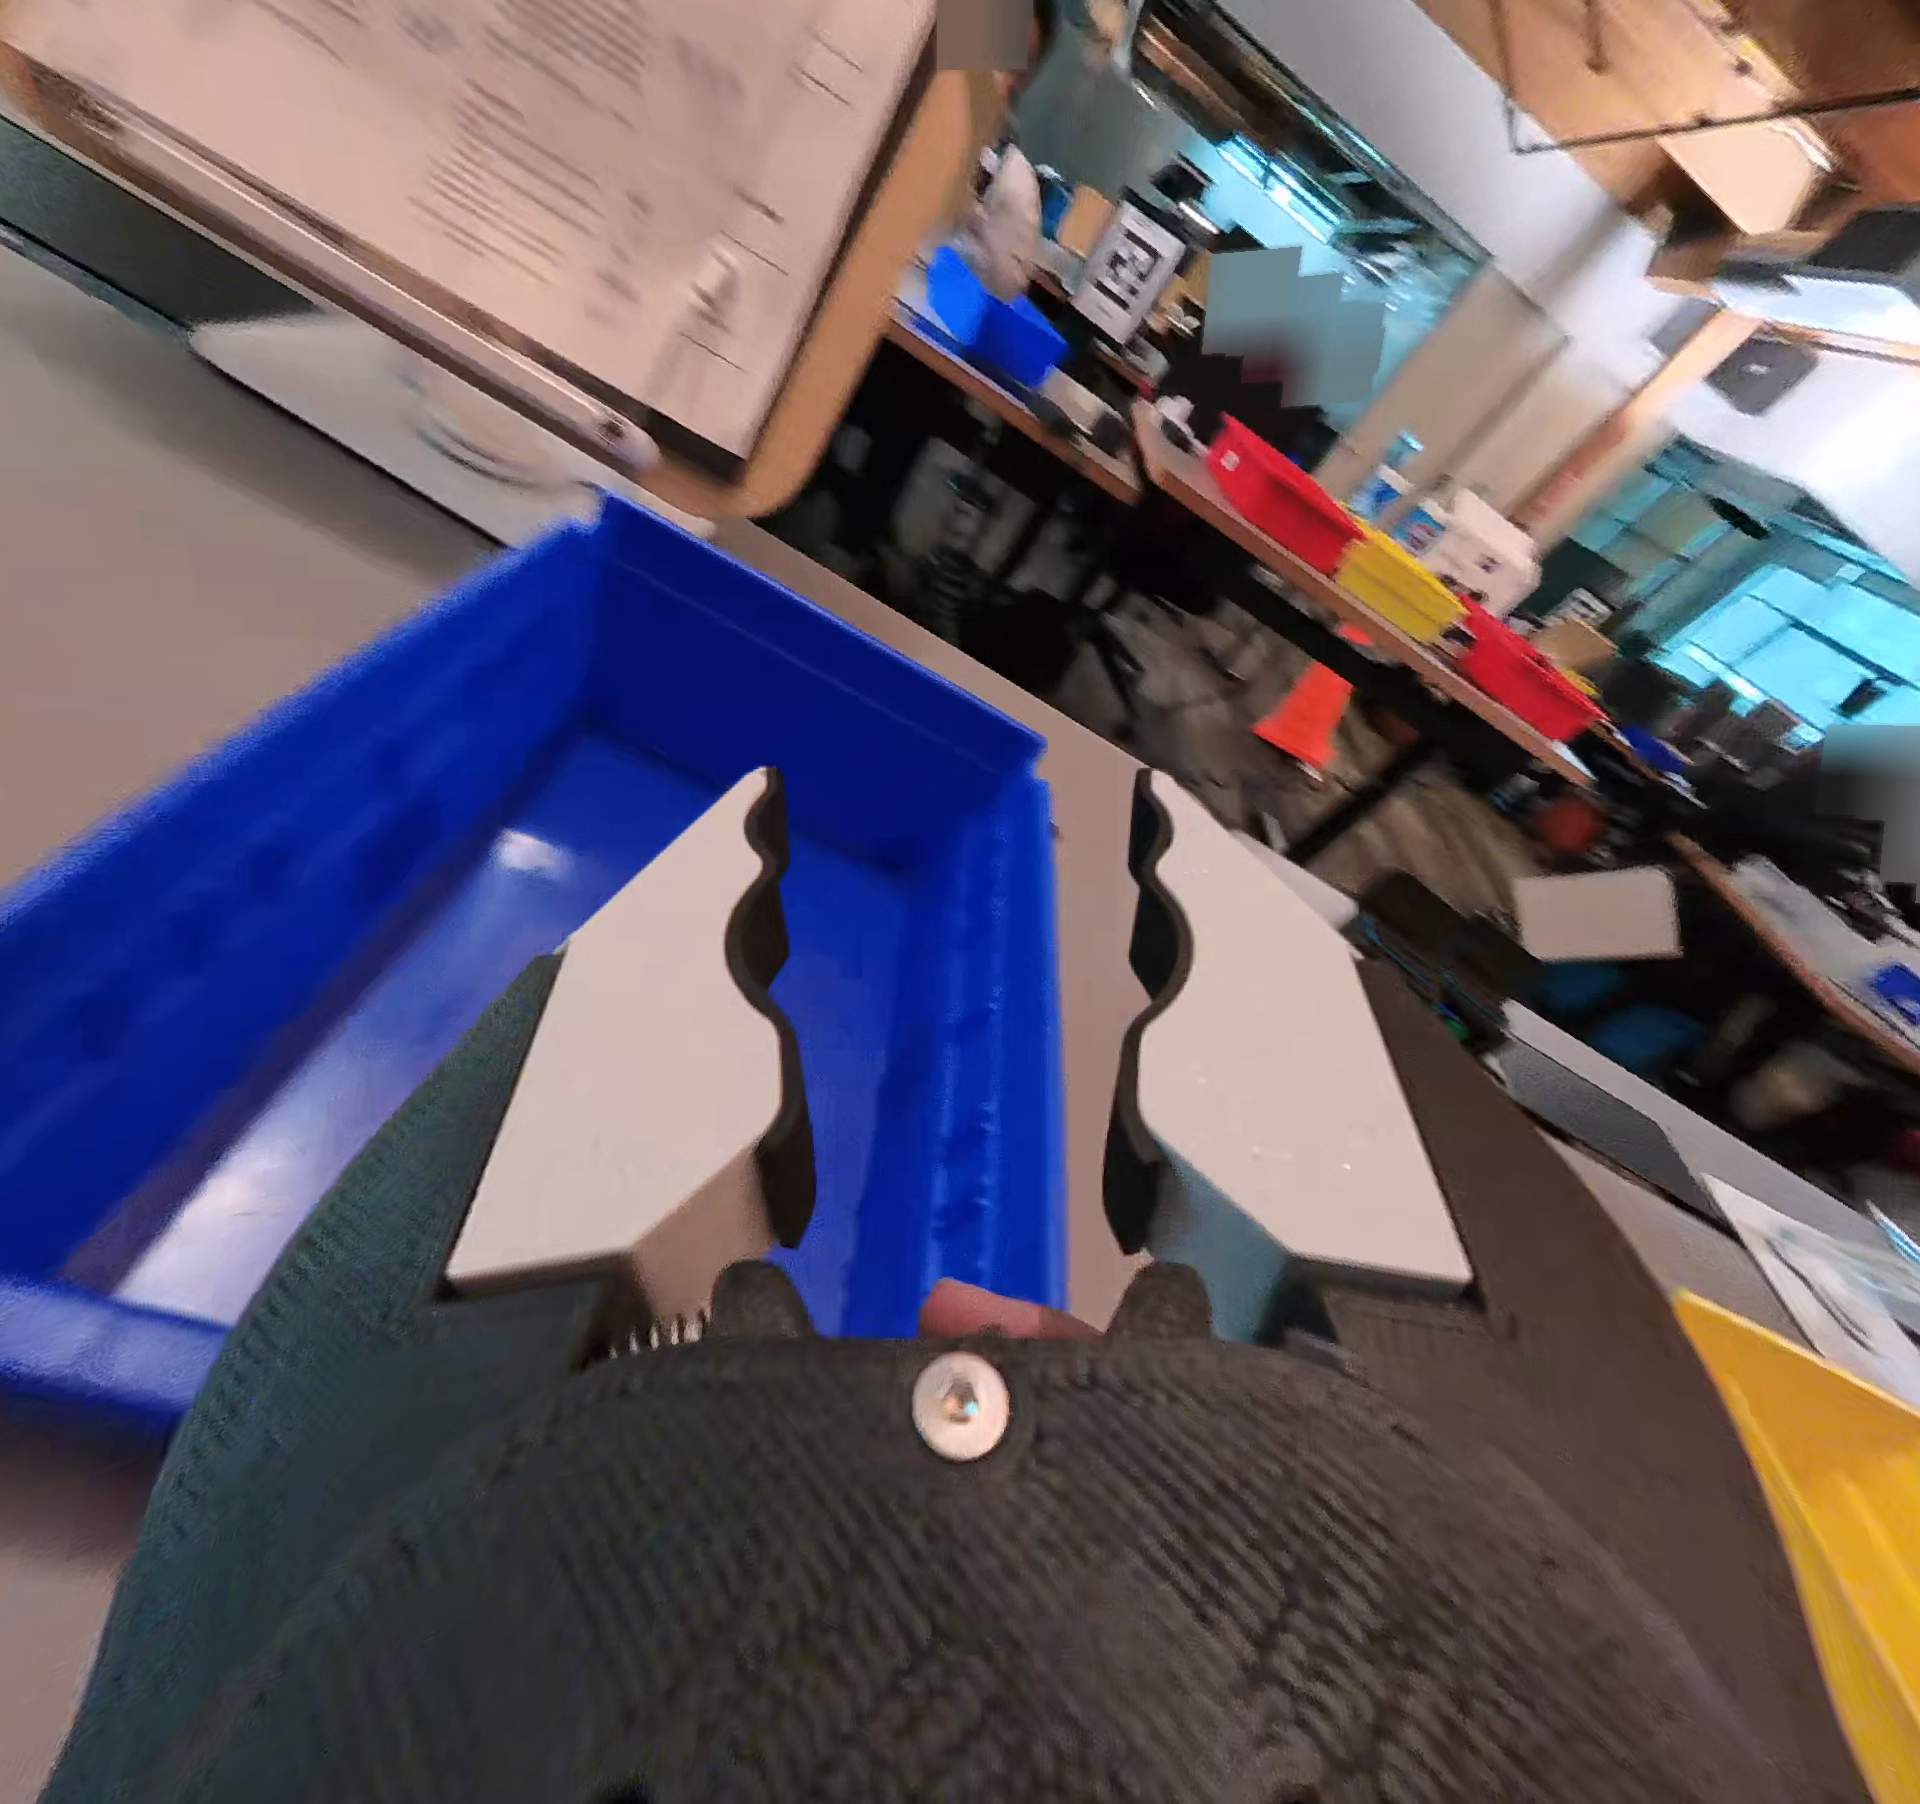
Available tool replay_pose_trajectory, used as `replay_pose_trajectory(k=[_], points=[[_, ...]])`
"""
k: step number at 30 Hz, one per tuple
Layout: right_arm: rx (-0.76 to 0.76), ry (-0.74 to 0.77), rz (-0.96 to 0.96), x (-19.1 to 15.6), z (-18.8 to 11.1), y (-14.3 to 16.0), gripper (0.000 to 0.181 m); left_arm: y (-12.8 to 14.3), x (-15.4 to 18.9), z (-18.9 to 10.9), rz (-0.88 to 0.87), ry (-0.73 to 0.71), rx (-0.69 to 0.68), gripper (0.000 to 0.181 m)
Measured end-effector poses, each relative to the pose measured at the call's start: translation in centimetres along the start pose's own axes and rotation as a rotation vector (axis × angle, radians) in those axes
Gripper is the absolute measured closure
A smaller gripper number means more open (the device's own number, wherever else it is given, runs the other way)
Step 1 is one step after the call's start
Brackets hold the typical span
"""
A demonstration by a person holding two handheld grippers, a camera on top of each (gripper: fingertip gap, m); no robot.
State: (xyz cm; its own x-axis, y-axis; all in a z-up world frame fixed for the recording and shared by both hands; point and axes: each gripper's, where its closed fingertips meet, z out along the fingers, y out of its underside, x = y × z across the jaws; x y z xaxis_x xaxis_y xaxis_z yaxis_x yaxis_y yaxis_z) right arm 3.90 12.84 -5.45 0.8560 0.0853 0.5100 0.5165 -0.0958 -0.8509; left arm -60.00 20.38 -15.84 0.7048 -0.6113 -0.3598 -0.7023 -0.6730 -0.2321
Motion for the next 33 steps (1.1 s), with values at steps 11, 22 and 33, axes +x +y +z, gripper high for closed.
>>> replay_pose_trajectory(k=[11,22,33], points=[[0.063,-0.217,-0.052,-5.8,-2.3,-2.2,0.113,-0.7,2.2,4.8,0.026,0.140,-0.288,0.141],[0.069,-0.295,-0.102,-8.6,-2.1,-2.5,0.114,-0.5,1.2,4.1,0.060,0.088,-0.232,0.173],[0.366,-0.758,0.360,-18.2,-6.7,-11.3,0.111,-6.2,16.8,-20.1,-0.058,1.178,0.733,0.174]])
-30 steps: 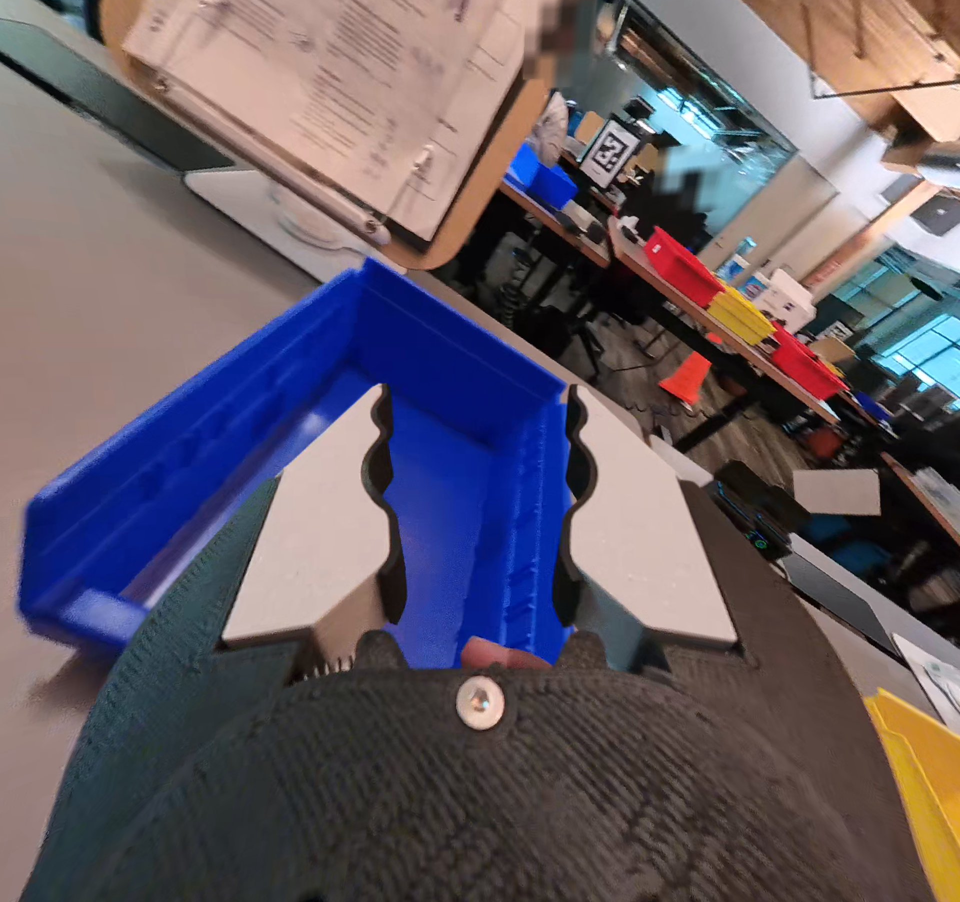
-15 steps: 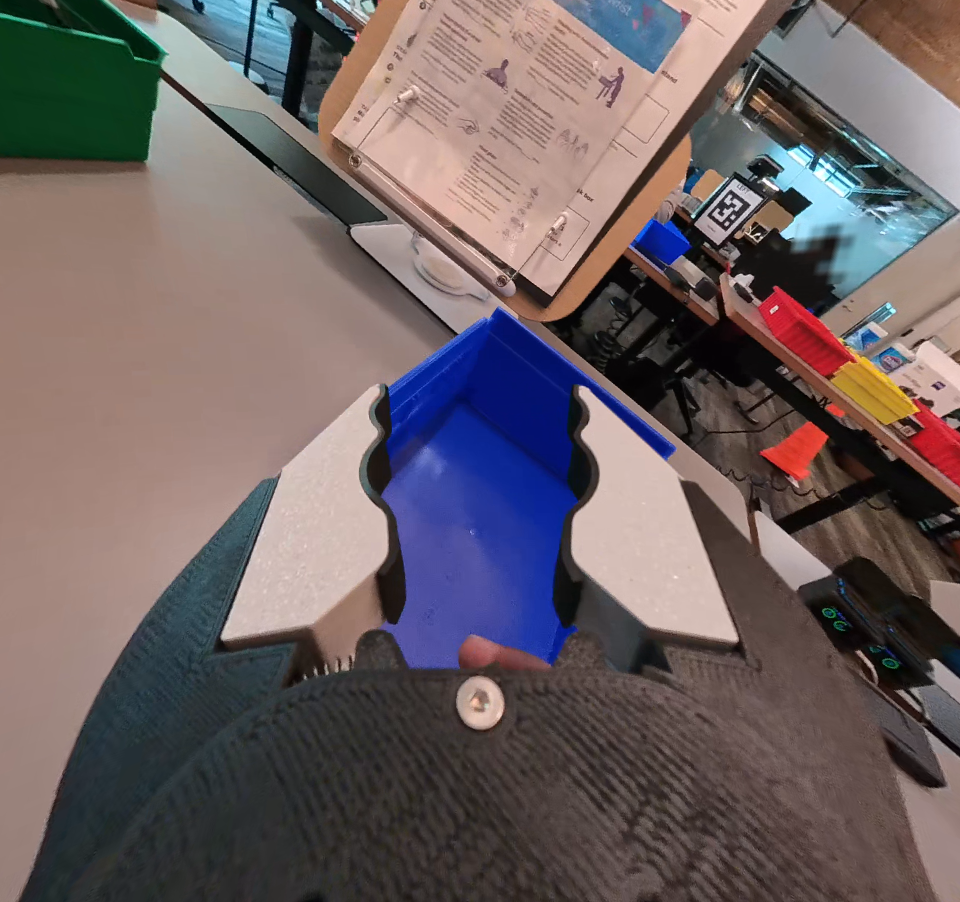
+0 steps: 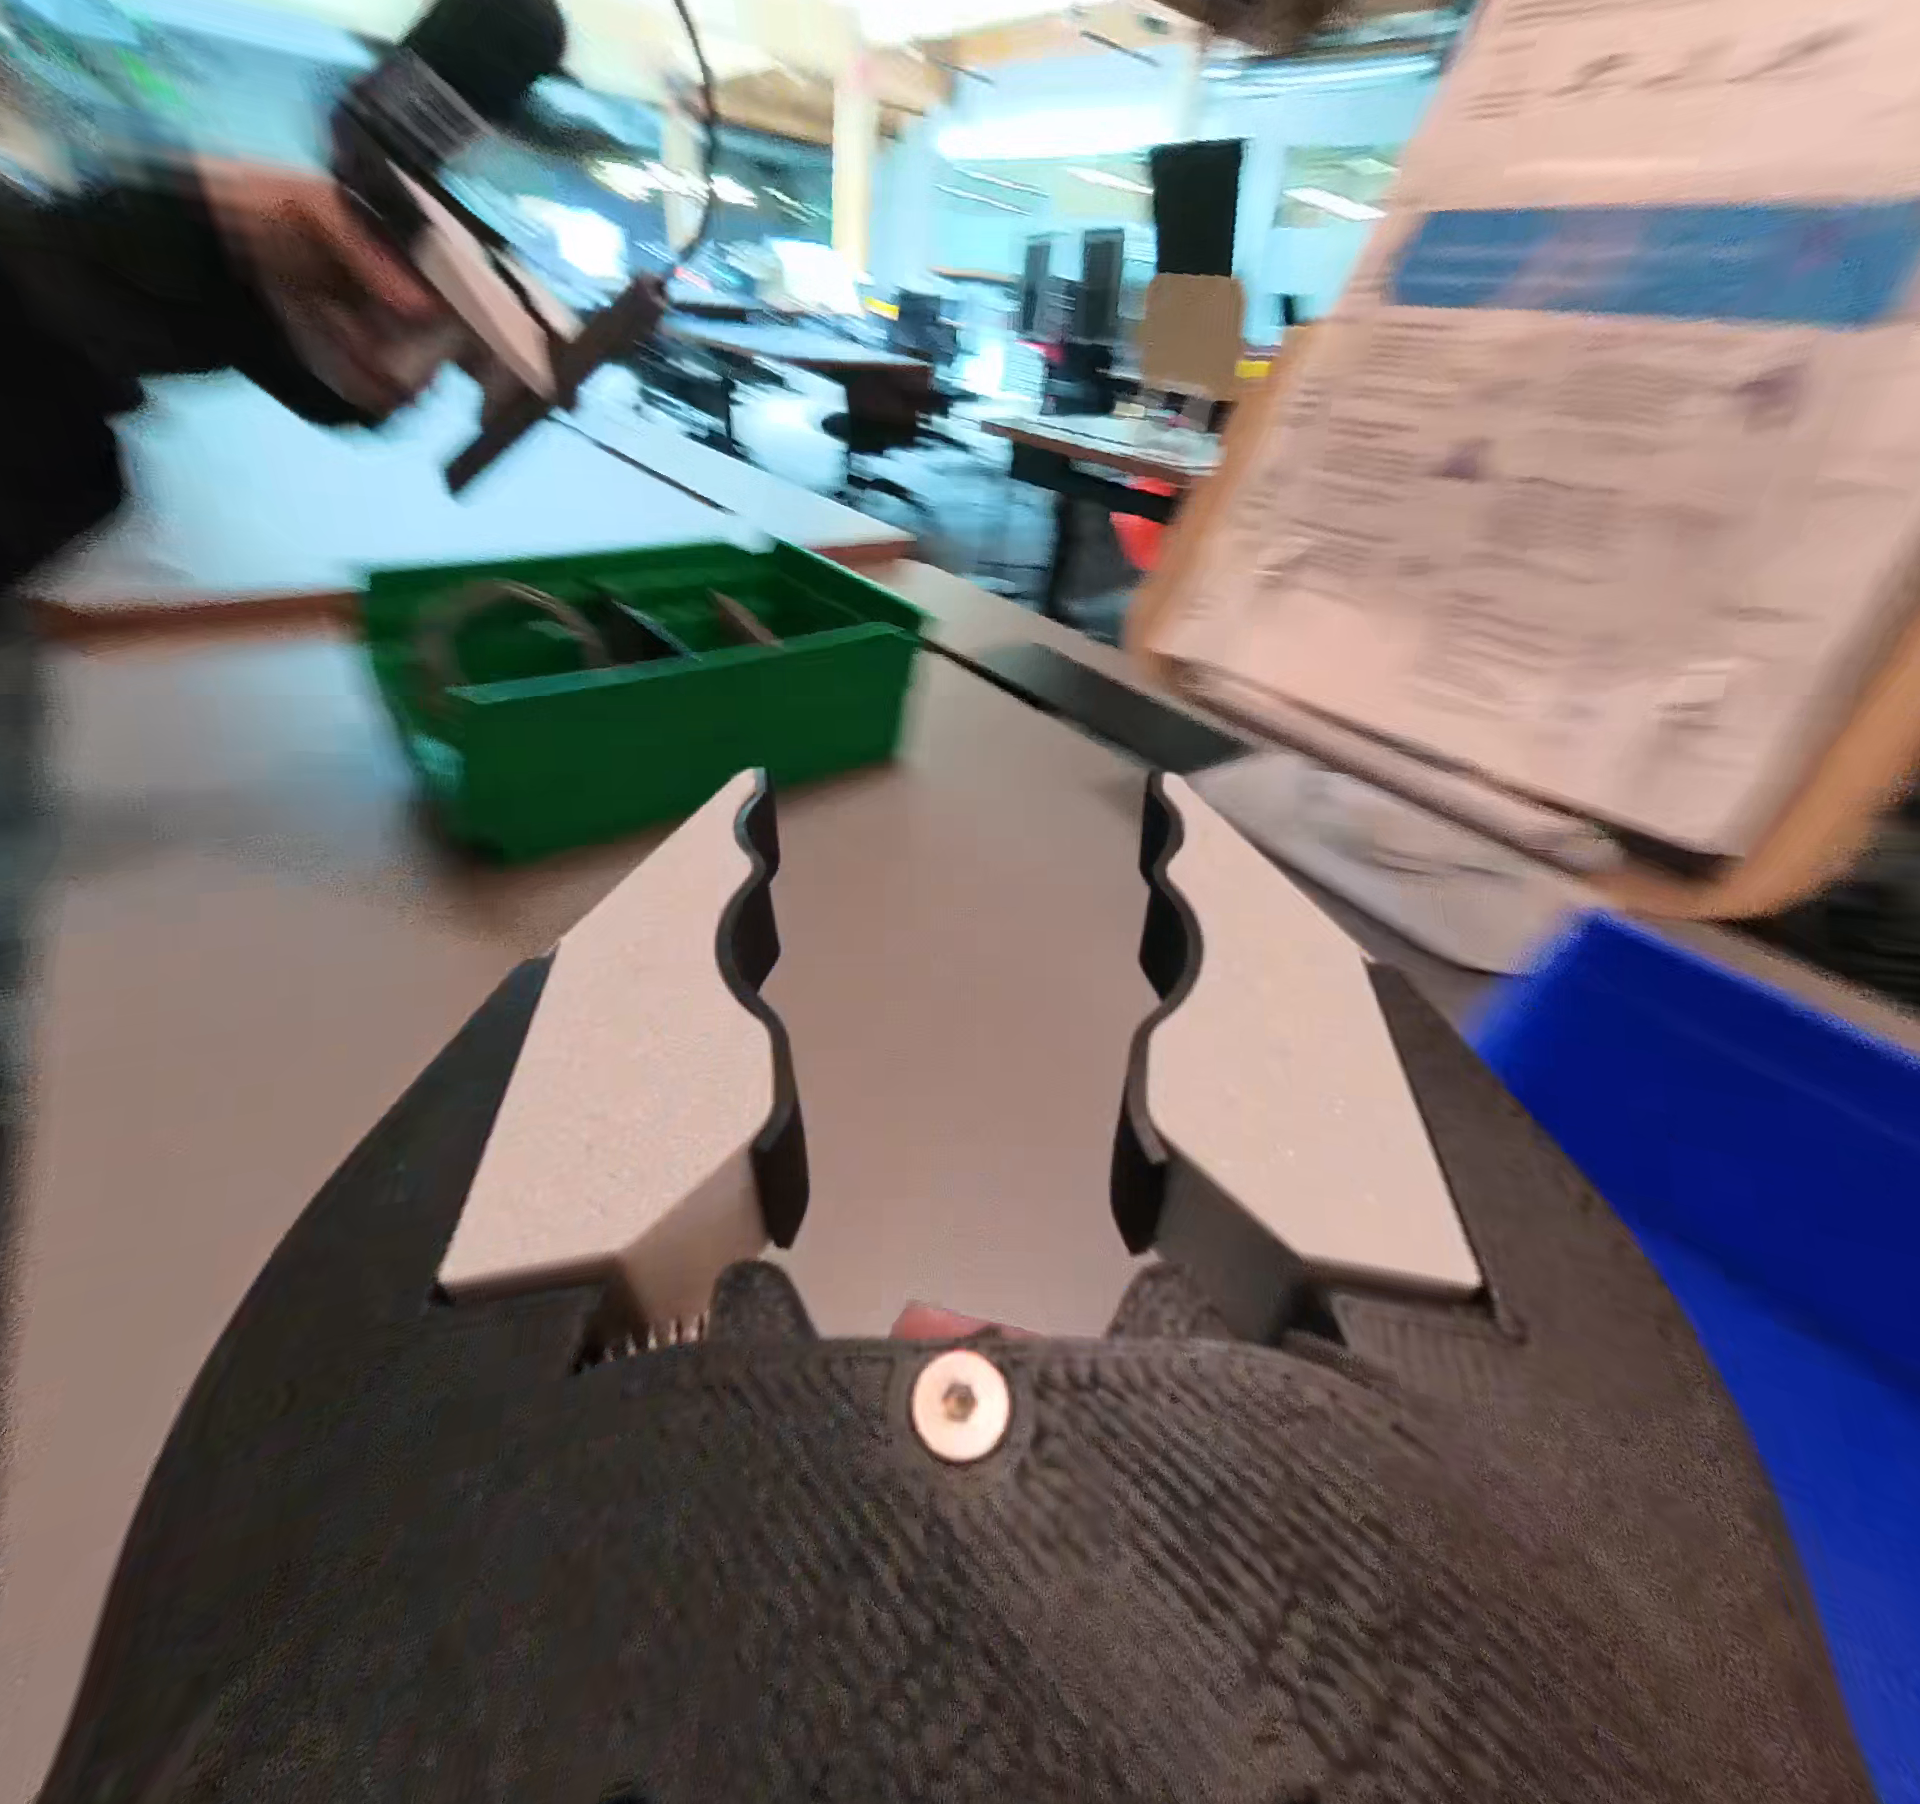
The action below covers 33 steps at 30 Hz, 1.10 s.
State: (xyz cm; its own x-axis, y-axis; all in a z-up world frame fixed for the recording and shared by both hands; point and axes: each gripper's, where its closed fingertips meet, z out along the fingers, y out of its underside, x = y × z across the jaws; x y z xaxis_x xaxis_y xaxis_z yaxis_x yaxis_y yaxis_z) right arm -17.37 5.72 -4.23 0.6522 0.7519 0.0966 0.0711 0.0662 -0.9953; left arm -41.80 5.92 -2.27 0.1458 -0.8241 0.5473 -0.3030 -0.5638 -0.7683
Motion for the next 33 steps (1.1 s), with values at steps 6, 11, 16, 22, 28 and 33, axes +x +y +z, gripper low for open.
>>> replay_pose_trajectory(k=[6,11,16,22,28,33], points=[[-0.009,-0.475,0.436,-11.7,4.4,0.3,0.107,5.0,7.4,7.2,0.013,0.522,0.089,0.174],[-0.070,-0.546,0.453,-15.4,5.7,1.9,0.112,7.8,7.4,12.0,-0.078,0.649,0.048,0.174],[-0.105,-0.559,0.480,-14.8,5.6,3.2,0.140,9.1,5.8,14.7,-0.137,0.591,-0.045,0.174],[-0.133,-0.633,0.621,-14.4,5.6,4.1,0.169,8.7,4.1,15.9,-0.148,0.497,-0.041,0.173],[-0.034,-0.438,0.747,-9.9,6.2,3.7,0.173,7.4,-0.1,16.2,-0.090,0.178,0.116,0.163],[0.185,-0.339,1.036,-5.4,5.5,2.5,0.174,6.5,-2.8,15.7,0.428,-0.421,0.216,0.127]])
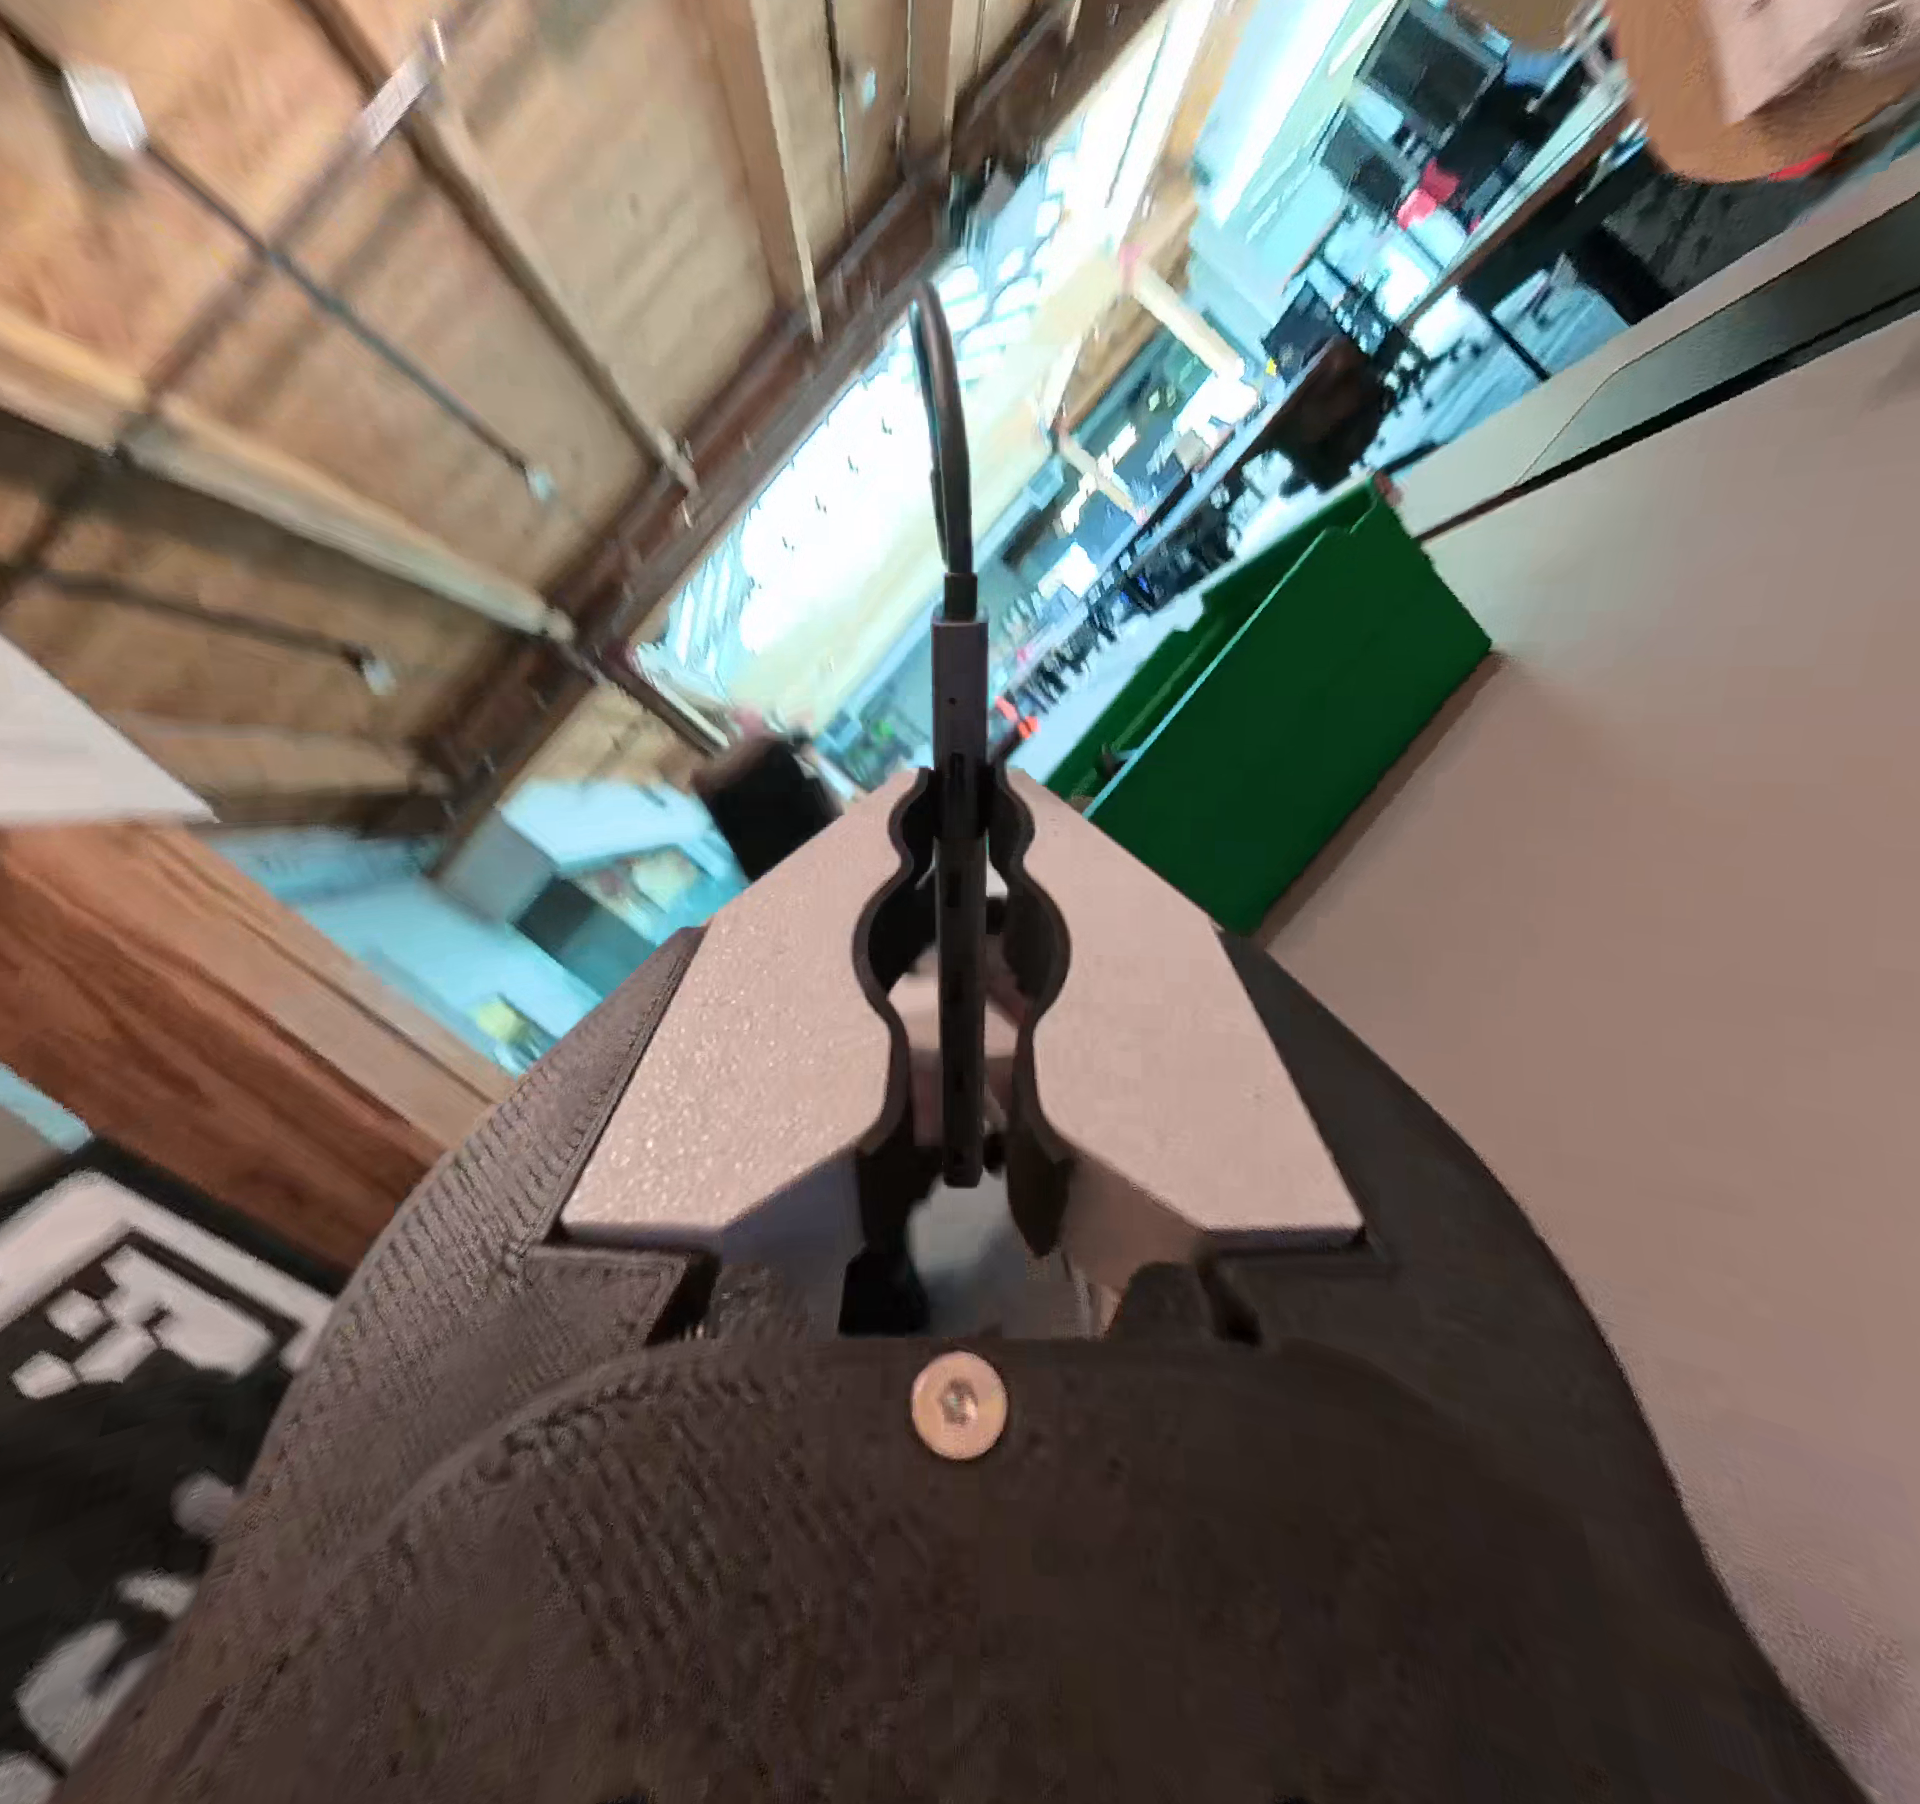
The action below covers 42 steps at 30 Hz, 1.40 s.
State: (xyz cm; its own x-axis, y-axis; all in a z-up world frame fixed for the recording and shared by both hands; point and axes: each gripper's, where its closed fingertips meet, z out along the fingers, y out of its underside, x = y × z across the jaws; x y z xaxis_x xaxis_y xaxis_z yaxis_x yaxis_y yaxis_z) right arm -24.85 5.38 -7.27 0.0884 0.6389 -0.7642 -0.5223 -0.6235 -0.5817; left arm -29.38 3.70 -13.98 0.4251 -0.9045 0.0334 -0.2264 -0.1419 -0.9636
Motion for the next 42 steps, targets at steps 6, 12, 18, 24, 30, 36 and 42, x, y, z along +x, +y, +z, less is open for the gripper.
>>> replay_pose_trajectory(k=[6,12,18,24,30,36,42], points=[[0.157,-0.017,0.216,1.4,-0.1,-0.6,0.173,-1.1,2.3,0.5,0.443,-0.363,0.044,0.116],[0.190,-0.031,0.259,1.2,0.5,0.1,0.173,-1.1,2.9,1.5,0.462,-0.435,0.066,0.120],[0.199,-0.058,0.263,0.9,1.2,0.8,0.173,-2.8,1.9,-0.5,0.471,-0.546,0.183,0.159],[0.034,-0.137,-0.046,-0.7,1.4,2.2,0.168,-3.3,1.4,-2.7,0.262,-0.318,0.252,0.160],[-0.168,-0.014,-0.946,-3.1,-0.2,2.0,0.089,-1.4,1.6,-6.3,0.031,0.077,0.220,0.160],[-0.382,-0.175,-1.162,-6.1,-0.5,7.0,0.091,1.3,4.9,-6.2,0.187,0.287,0.114,0.160],[-0.695,-0.134,-1.168,-1.7,-1.3,11.4,0.105,2.2,6.1,-6.1,0.283,0.342,0.093,0.160]])
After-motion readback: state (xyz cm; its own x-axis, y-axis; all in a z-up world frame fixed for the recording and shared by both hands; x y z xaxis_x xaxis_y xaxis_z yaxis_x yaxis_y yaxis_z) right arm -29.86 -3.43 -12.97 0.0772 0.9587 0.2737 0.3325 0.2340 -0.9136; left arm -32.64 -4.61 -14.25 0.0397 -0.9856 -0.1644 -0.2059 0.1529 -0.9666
